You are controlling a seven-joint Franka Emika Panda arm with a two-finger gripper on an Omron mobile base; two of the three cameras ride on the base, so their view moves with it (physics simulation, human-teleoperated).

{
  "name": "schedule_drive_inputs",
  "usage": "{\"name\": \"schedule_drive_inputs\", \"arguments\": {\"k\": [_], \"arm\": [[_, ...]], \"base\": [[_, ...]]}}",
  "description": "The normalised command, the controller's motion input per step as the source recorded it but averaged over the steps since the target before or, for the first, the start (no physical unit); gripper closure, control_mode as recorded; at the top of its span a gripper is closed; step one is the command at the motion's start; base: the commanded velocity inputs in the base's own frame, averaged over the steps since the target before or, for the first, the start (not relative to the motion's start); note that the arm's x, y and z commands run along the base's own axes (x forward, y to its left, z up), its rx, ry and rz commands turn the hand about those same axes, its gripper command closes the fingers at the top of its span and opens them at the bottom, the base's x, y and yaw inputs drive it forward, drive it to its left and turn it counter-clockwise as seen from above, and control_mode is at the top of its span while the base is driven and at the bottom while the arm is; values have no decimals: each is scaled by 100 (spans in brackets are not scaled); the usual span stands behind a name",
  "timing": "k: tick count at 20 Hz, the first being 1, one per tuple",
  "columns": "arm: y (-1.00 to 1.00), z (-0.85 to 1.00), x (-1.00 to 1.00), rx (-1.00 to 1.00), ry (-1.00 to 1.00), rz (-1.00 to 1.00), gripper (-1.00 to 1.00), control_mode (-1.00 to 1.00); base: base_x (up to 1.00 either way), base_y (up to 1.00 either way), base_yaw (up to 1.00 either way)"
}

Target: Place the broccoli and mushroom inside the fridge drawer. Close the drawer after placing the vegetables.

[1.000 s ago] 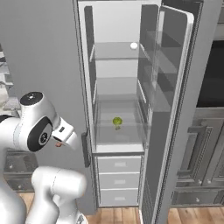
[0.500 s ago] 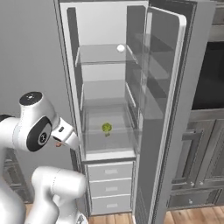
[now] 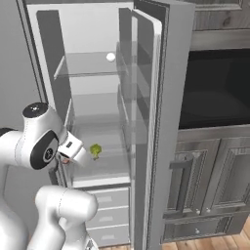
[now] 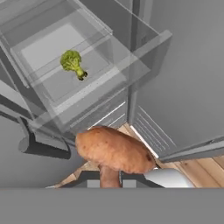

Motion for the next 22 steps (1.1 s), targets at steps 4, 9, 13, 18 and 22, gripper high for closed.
{"name": "schedule_drive_inputs", "arguments": {"k": [4, 9, 13, 18, 22], "arm": [[0, 0, 0, 0, 0, 0, 100, 100], [-16, 15, 29, 2, 1, 0, 100, -100], [-2, 16, 95, 4, 11, 0, 100, -100], [-16, -2, 89, 7, 9, 3, 100, -100], [-14, -26, 74, 2, 4, 5, 100, -100]], "base": [[44, -13, 0], [0, 0, 0], [0, 0, 0], [0, 0, 0], [0, 0, 0]]}}
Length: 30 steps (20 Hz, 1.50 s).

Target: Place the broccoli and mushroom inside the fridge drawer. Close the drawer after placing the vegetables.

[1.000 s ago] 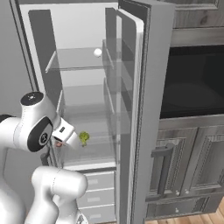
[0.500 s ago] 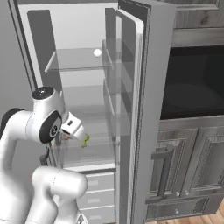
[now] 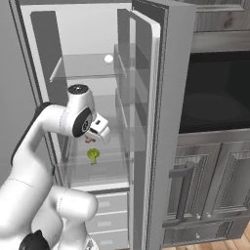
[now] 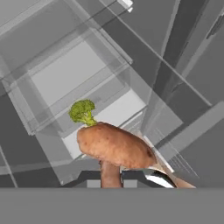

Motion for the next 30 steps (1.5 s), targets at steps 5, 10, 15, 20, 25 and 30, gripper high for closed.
{"name": "schedule_drive_inputs", "arguments": {"k": [5, 10, 15, 20, 25, 30], "arm": [[-5, -45, 52, 0, 1, 6, 100, -100], [0, -60, 27, 0, 0, 7, 100, -100], [0, -66, 0, 0, 0, 9, 100, -100], [0, -56, 5, 0, 0, 6, 100, -100], [0, -47, 2, 0, 2, 6, 100, -100], [0, -36, -3, 0, 3, 6, 100, -100]], "base": [[0, 0, 0], [0, 0, 0], [0, 0, 0], [0, 0, 0], [0, 0, 0], [0, 0, 0]]}}
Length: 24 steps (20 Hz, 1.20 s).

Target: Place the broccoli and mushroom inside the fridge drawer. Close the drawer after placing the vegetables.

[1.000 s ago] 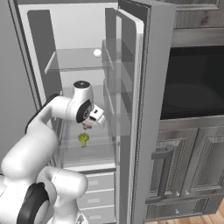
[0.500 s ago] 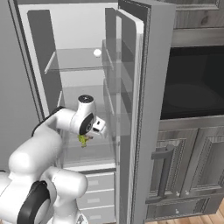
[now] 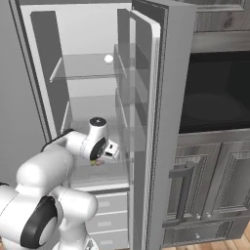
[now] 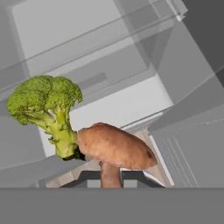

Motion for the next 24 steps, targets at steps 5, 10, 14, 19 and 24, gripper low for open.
{"name": "schedule_drive_inputs", "arguments": {"k": [5, 10, 14, 19, 24], "arm": [[-1, -3, -16, 0, 1, 3, 100, -100], [-1, -15, 1, 0, 4, 4, 100, -100], [8, -21, -17, 0, 0, 3, -100, -100], [0, 13, -5, 0, -1, 0, -100, -100], [-2, 66, -2, -5, -1, 0, -100, -100]], "base": [[0, 0, 0], [0, 0, 0], [0, 0, 0], [0, 0, 0], [0, 0, 0]]}}
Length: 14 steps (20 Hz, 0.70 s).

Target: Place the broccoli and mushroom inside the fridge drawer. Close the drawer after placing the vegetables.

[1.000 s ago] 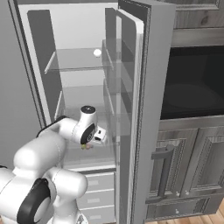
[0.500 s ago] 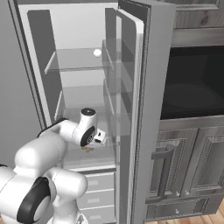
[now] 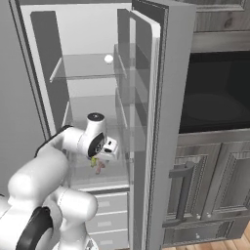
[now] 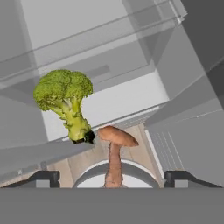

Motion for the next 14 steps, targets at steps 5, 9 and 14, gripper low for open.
{"name": "schedule_drive_inputs", "arguments": {"k": [5, 9, 14], "arm": [[-10, 93, -24, -1, -9, -4, -100, -100], [-13, 45, -82, 11, -7, -26, -100, -100], [-4, 28, -96, 13, -9, -30, -100, -100]], "base": [[0, 0, 0], [0, 0, 0], [0, 0, 0]]}}
